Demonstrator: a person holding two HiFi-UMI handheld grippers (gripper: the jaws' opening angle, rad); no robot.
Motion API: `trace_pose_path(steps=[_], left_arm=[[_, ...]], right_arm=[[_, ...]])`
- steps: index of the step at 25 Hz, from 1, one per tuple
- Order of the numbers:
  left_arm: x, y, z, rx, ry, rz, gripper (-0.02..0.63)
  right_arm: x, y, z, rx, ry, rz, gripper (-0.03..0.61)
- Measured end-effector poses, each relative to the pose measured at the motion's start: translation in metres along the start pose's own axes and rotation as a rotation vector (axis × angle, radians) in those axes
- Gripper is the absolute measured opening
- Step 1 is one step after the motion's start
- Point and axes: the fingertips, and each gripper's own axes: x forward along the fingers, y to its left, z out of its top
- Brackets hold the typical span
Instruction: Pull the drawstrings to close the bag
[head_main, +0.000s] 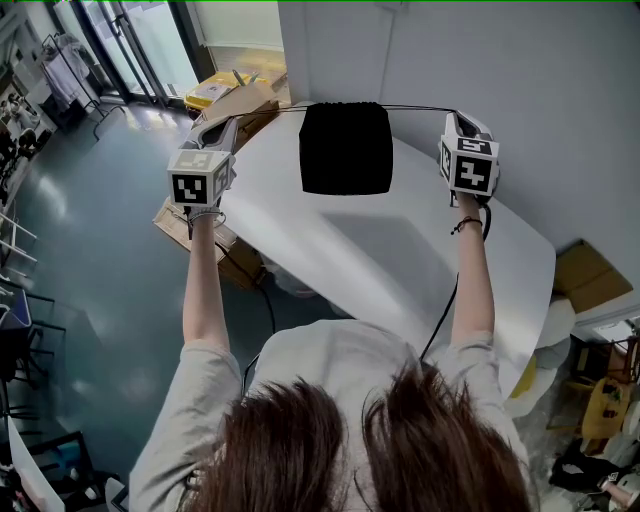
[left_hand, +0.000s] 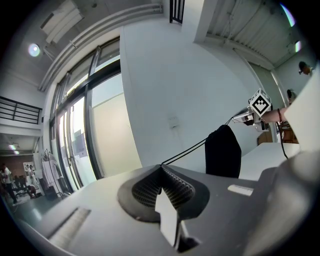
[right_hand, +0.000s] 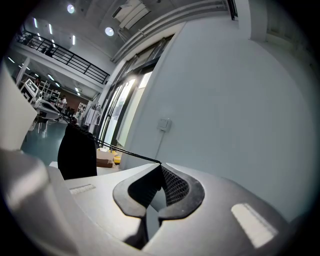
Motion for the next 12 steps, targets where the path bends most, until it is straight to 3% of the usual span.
trace_pose_path(steps=[12], left_arm=[[-0.0028, 0.0033, 0.0017, -0.009, -0.009, 0.009, 0.002]], right_arm=[[0.0003, 0.0025, -0.0007, -0.003, -0.002, 0.001, 0.015]])
